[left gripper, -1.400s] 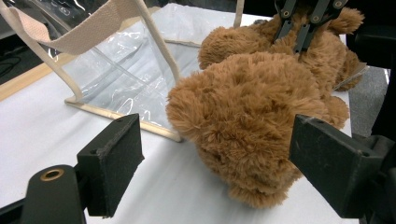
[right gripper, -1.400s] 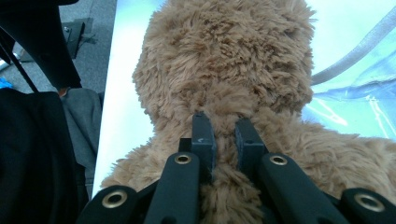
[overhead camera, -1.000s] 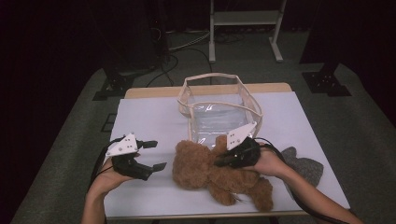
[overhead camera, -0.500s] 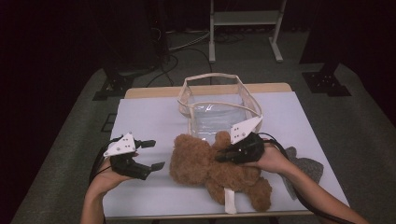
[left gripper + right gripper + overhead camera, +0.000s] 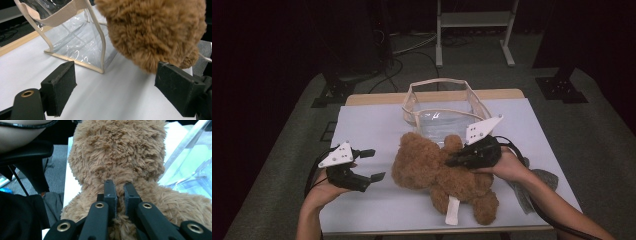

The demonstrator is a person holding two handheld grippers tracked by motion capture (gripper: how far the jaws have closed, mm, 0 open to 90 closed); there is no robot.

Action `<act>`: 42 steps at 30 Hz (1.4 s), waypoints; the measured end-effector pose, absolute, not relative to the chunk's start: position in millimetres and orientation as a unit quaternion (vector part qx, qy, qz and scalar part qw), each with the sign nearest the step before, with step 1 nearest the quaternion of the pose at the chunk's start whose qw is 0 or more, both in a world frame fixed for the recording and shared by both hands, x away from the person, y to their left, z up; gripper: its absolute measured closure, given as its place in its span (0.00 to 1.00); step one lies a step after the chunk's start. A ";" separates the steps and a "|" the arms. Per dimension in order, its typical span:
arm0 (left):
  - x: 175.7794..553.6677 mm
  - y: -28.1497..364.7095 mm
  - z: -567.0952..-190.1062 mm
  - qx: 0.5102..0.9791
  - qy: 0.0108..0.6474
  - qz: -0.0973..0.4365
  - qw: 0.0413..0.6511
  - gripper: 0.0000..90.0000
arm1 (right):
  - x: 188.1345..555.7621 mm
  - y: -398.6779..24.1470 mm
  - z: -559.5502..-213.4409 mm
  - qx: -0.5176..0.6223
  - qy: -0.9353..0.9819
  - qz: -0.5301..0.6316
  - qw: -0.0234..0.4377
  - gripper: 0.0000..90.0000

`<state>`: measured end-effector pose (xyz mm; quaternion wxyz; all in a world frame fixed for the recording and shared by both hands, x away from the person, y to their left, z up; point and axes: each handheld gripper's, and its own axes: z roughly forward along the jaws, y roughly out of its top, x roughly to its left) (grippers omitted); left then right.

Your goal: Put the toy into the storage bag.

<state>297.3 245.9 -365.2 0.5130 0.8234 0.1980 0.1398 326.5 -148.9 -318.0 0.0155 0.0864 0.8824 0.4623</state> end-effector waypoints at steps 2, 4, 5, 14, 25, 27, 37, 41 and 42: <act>297.4 246.1 -365.5 0.823 0.199 0.139 0.513 0.18 | 326.9 -149.7 -316.7 0.087 0.882 0.463 0.017 0.93; 297.4 246.4 -365.8 0.822 0.200 0.139 0.514 0.18 | 326.9 -149.6 -317.0 0.089 0.881 0.464 0.019 0.93; 297.4 246.6 -365.9 0.822 0.200 0.139 0.515 0.18 | 327.4 -149.5 -317.8 0.089 0.881 0.465 0.018 0.93; 297.1 249.0 -365.7 0.821 0.202 0.140 0.515 0.18 | 326.4 -148.4 -316.4 0.092 0.874 0.477 0.020 0.94; 296.8 252.7 -365.7 0.819 0.206 0.140 0.517 0.18 | 326.8 -156.7 -295.8 0.104 0.855 0.508 0.027 0.94; 297.3 252.7 -366.1 0.819 0.206 0.141 0.517 0.18 | 326.8 -157.8 -291.0 0.108 0.852 0.511 0.030 0.94; 299.2 254.4 -368.0 0.818 0.210 0.139 0.517 0.18 | 330.5 -157.4 -263.2 0.108 0.844 0.525 0.039 0.94; 299.9 255.7 -369.3 0.818 0.214 0.138 0.516 0.18 | 333.7 -153.3 -249.6 0.099 0.845 0.525 0.040 0.94; 300.0 256.2 -369.4 0.818 0.214 0.138 0.516 0.18 | 335.0 -152.5 -246.3 0.097 0.846 0.524 0.040 0.94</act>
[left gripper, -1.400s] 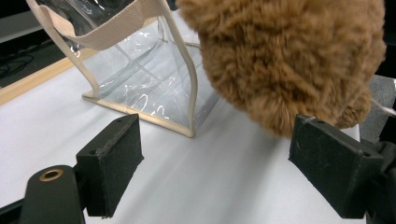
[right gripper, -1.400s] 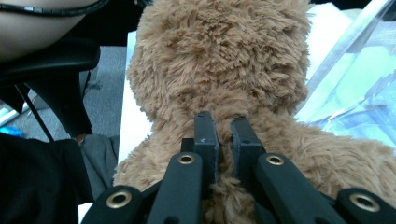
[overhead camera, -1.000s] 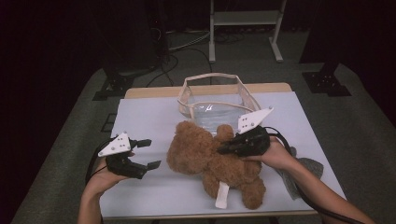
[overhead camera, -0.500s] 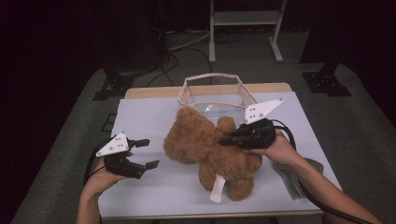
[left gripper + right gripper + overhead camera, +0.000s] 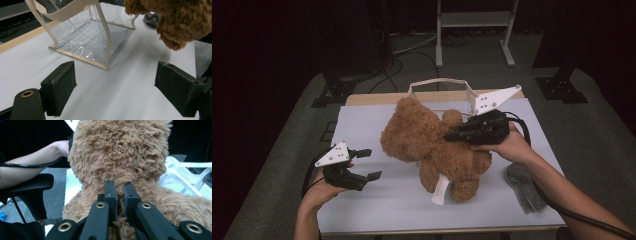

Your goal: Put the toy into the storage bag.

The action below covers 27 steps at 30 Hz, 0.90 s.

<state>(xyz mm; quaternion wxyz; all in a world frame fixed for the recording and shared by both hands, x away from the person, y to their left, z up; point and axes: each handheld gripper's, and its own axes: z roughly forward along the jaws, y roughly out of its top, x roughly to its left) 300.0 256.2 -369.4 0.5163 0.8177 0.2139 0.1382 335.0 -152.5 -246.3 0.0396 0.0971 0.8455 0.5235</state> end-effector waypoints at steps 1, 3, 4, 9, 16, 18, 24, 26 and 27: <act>300.0 256.8 -369.5 0.817 0.215 0.139 0.517 0.18 | 336.3 -151.5 -243.0 0.097 0.846 0.523 0.038 0.94; 299.9 258.1 -369.8 0.816 0.218 0.138 0.517 0.18 | 338.9 -149.4 -237.4 0.093 0.849 0.519 0.038 0.94; 300.0 258.9 -369.9 0.816 0.219 0.140 0.516 0.18 | 340.2 -147.4 -233.1 0.091 0.851 0.516 0.040 0.94; 299.6 262.1 -370.0 0.814 0.222 0.143 0.517 0.18 | 346.4 -140.9 -215.4 0.082 0.856 0.508 0.042 0.94; 297.9 266.0 -368.8 0.812 0.227 0.147 0.518 0.18 | 355.1 -129.7 -190.3 0.065 0.865 0.495 0.045 0.94; 297.8 266.9 -368.2 0.810 0.228 0.148 0.519 0.18 | 358.9 -126.2 -183.0 0.065 0.867 0.492 0.047 0.94; 298.6 270.6 -368.9 0.808 0.232 0.149 0.521 0.17 | 368.5 -118.6 -157.4 0.058 0.871 0.484 0.060 0.94; 298.8 271.4 -369.2 0.808 0.233 0.150 0.521 0.17 | 371.5 -117.7 -149.9 0.059 0.871 0.483 0.064 0.94; 298.9 271.7 -369.3 0.806 0.234 0.150 0.522 0.17 | 372.9 -116.9 -145.9 0.059 0.872 0.482 0.067 0.94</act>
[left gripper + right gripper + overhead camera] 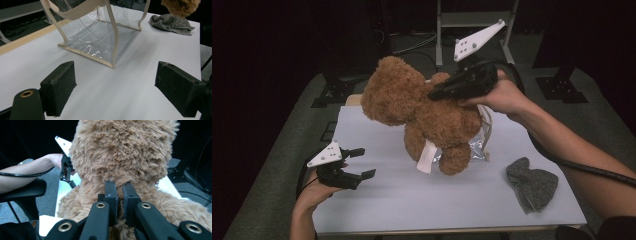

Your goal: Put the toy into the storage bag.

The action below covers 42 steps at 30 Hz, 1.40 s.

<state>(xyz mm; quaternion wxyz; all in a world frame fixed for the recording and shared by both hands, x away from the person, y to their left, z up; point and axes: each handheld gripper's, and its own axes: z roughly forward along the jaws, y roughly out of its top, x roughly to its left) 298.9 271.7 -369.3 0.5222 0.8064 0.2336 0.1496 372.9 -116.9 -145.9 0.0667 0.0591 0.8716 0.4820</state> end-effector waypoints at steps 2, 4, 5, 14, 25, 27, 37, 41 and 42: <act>298.9 272.6 -369.1 0.807 0.233 0.151 0.521 0.17 | 375.9 -115.0 -139.7 0.060 0.869 0.485 0.071 0.94; 298.8 273.1 -369.1 0.807 0.234 0.151 0.522 0.17 | 377.7 -113.4 -138.7 0.061 0.866 0.490 0.080 0.95; 298.6 273.2 -369.2 0.807 0.233 0.151 0.522 0.17 | 378.6 -112.9 -139.8 0.063 0.863 0.494 0.081 0.95; 298.5 272.9 -370.2 0.806 0.235 0.150 0.523 0.17 | 383.7 -110.8 -161.3 0.080 0.848 0.517 0.080 0.96; 299.8 274.4 -370.0 0.806 0.235 0.149 0.522 0.17 | 384.2 -118.6 -142.0 0.096 0.834 0.535 0.094 0.96; 300.1 274.6 -369.7 0.806 0.235 0.150 0.523 0.17 | 386.8 -120.5 -133.9 0.100 0.832 0.537 0.102 0.96; 300.6 277.5 -368.9 0.802 0.236 0.153 0.528 0.17 | 422.2 -122.9 -93.3 0.112 0.827 0.534 0.134 0.96; 300.3 278.2 -369.7 0.802 0.238 0.153 0.526 0.17 | 443.3 -123.9 -87.3 0.122 0.825 0.533 0.142 0.96; 300.1 278.1 -369.5 0.804 0.237 0.153 0.524 0.17 | 447.7 -124.2 -87.1 0.124 0.825 0.533 0.144 0.96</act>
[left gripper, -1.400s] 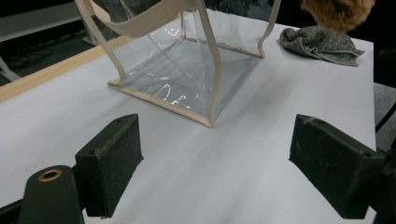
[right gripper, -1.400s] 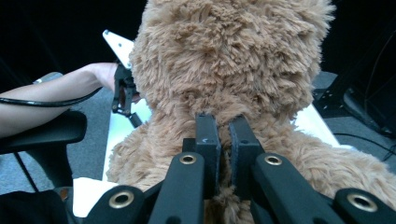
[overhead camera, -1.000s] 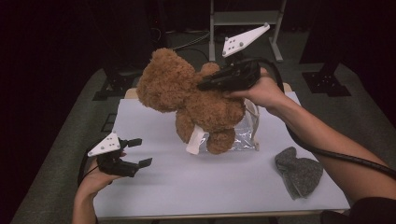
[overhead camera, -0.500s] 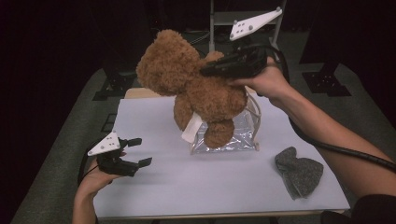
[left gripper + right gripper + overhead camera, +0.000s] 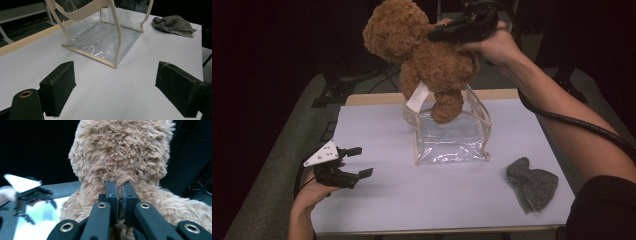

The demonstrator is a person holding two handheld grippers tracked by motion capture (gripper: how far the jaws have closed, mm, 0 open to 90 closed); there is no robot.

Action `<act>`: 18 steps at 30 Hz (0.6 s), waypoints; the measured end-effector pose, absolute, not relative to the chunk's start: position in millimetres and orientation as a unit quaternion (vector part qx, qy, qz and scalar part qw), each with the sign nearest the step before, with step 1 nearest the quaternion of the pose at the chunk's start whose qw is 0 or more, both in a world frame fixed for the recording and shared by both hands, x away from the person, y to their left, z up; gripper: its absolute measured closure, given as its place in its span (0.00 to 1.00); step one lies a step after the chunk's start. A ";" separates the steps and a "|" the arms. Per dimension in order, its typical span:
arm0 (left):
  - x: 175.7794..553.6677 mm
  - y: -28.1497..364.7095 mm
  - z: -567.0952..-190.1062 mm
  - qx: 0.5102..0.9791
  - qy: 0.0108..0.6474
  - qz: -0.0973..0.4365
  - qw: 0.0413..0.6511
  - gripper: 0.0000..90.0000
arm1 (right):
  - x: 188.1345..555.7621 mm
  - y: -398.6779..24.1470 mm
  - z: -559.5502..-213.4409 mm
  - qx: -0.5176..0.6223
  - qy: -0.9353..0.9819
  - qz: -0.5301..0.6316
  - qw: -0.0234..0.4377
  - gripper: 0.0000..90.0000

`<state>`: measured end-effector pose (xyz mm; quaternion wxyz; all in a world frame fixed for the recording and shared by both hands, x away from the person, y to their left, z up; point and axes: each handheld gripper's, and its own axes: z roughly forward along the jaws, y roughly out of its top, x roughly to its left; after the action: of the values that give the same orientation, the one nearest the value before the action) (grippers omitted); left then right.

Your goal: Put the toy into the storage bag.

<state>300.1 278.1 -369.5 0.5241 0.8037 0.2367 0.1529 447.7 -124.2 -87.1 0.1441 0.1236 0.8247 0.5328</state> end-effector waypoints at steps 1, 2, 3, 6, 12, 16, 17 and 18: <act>300.0 278.3 -369.2 0.805 0.234 0.154 0.523 0.17 | 454.7 -124.8 -87.0 0.129 0.824 0.531 0.147 0.96; 299.8 278.3 -368.9 0.806 0.234 0.154 0.522 0.17 | 460.7 -125.3 -86.9 0.133 0.824 0.531 0.148 0.96; 299.4 278.6 -368.3 0.806 0.233 0.155 0.521 0.17 | 465.0 -125.7 -86.6 0.135 0.824 0.530 0.149 0.96; 298.0 279.1 -366.7 0.806 0.233 0.156 0.521 0.17 | 480.8 -128.2 -84.7 0.149 0.821 0.529 0.155 0.96; 298.8 278.5 -368.9 0.807 0.235 0.153 0.519 0.17 | 499.7 -129.6 -81.6 0.164 0.815 0.530 0.169 0.96; 298.8 276.9 -369.4 0.808 0.232 0.151 0.520 0.17 | 505.2 -125.0 -96.8 0.169 0.818 0.525 0.164 0.96; 298.7 276.6 -369.1 0.808 0.232 0.150 0.520 0.17 | 505.5 -123.9 -101.0 0.169 0.819 0.524 0.161 0.96; 298.1 276.2 -369.0 0.807 0.233 0.149 0.521 0.17 | 505.8 -122.2 -106.6 0.168 0.821 0.523 0.154 0.95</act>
<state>298.1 276.2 -369.0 0.5214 0.8072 0.2329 0.1492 505.8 -122.2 -106.6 0.1539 0.1680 0.8211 0.5233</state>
